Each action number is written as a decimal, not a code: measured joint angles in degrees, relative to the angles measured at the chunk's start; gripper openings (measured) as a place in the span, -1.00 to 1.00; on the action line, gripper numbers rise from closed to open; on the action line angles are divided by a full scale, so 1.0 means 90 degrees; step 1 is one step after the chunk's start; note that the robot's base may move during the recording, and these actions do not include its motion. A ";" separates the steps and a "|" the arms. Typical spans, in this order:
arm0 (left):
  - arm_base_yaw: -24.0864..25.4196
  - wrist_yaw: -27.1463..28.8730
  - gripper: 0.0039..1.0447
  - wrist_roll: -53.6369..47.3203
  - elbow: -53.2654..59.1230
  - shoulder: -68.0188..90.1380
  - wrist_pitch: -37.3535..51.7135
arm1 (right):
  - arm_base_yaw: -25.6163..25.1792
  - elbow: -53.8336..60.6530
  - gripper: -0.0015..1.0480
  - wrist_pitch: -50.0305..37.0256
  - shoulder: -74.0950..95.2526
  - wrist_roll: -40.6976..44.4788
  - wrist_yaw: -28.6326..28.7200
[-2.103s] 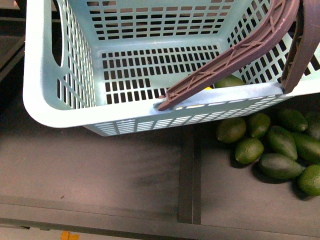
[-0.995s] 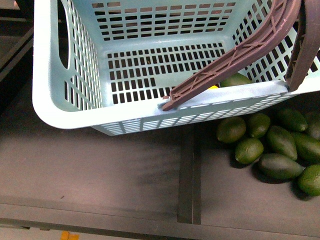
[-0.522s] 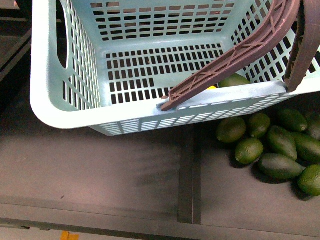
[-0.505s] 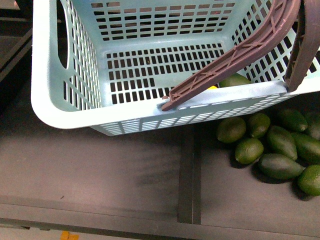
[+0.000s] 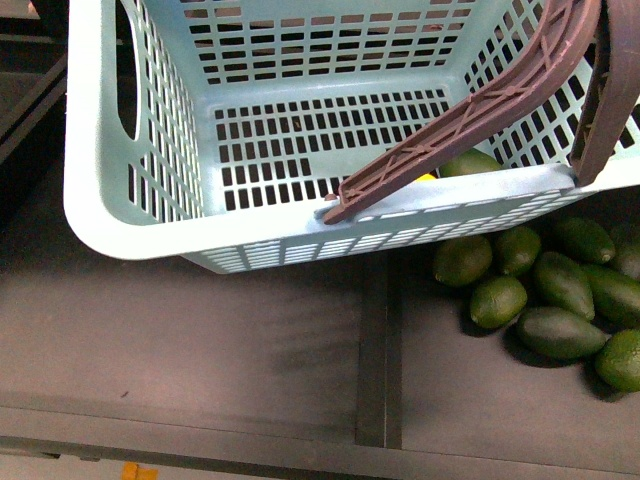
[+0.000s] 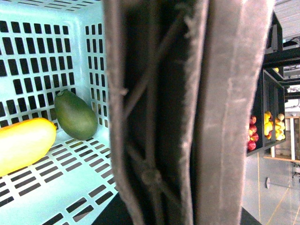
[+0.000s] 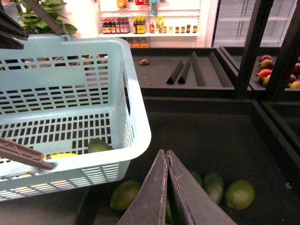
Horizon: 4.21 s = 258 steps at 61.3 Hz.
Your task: Pick mango and avocado into basket
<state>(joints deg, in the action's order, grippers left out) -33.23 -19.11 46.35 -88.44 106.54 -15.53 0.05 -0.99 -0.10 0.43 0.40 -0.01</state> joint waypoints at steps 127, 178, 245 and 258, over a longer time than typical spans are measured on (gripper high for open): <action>0.2329 0.2941 -0.72 0.4177 -0.1892 0.3407 0.0862 | 0.0000 0.0000 0.83 0.0002 -0.0015 -0.0002 0.0000; 0.2492 0.3551 0.84 0.4796 0.1158 0.0848 0.1481 | 0.0000 0.0000 0.83 0.0002 -0.0017 -0.0002 0.0000; 0.3670 0.2127 -0.96 -0.5056 0.9163 -0.4624 0.8191 | 0.0000 0.0000 0.83 0.0002 -0.0017 -0.0002 0.0000; 0.3672 0.2125 -0.96 -0.5059 0.9530 -0.5972 0.7210 | 0.0000 0.0000 0.83 0.0002 -0.0017 -0.0002 0.0000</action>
<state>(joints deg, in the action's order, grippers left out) -0.19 0.01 0.82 -2.68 52.80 49.36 0.05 -0.99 -0.08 0.27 0.38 -0.01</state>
